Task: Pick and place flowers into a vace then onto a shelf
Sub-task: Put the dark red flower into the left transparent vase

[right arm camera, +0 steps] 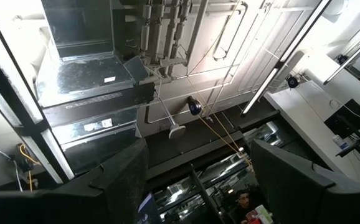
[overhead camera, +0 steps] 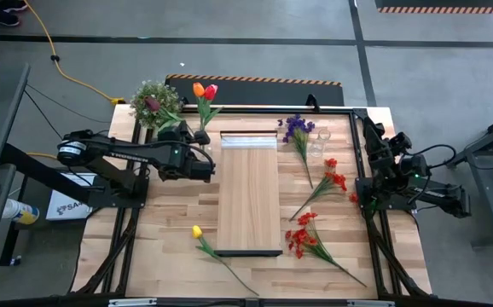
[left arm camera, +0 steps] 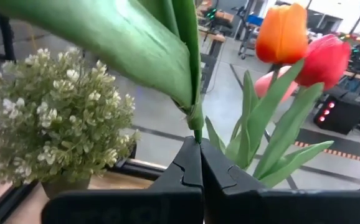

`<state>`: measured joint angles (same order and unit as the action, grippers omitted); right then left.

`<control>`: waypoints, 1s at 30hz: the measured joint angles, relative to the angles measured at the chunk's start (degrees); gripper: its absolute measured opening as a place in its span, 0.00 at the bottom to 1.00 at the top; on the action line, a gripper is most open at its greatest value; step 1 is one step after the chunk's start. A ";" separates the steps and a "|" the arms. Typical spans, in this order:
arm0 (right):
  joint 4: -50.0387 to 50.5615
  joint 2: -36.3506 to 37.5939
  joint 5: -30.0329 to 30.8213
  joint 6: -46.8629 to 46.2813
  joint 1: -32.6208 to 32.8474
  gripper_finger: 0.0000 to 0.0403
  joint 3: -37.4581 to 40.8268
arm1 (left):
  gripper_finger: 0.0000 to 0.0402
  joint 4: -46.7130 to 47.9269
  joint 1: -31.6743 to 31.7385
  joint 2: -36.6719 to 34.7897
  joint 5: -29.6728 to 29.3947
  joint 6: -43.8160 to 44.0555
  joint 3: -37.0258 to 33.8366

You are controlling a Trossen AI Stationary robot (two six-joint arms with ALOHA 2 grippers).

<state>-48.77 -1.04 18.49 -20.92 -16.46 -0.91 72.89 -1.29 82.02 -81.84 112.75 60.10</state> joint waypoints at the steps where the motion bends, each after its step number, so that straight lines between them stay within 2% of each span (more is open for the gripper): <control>1: 0.01 0.00 -0.13 0.01 -0.01 0.67 0.00 | 0.05 -0.31 0.08 0.00 0.10 -0.02 0.00; 18: 2.37 0.00 -2.43 0.41 0.01 0.67 0.00 | 0.05 -9.12 0.56 0.00 1.70 -8.99 0.02; 30: 3.52 -0.02 -2.33 0.41 0.00 0.67 0.00 | 0.05 -5.07 0.58 -6.37 0.52 -9.61 0.04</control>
<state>-45.25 -1.06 16.16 -20.51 -16.45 -0.91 67.82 -0.71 75.64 -81.32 103.14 60.14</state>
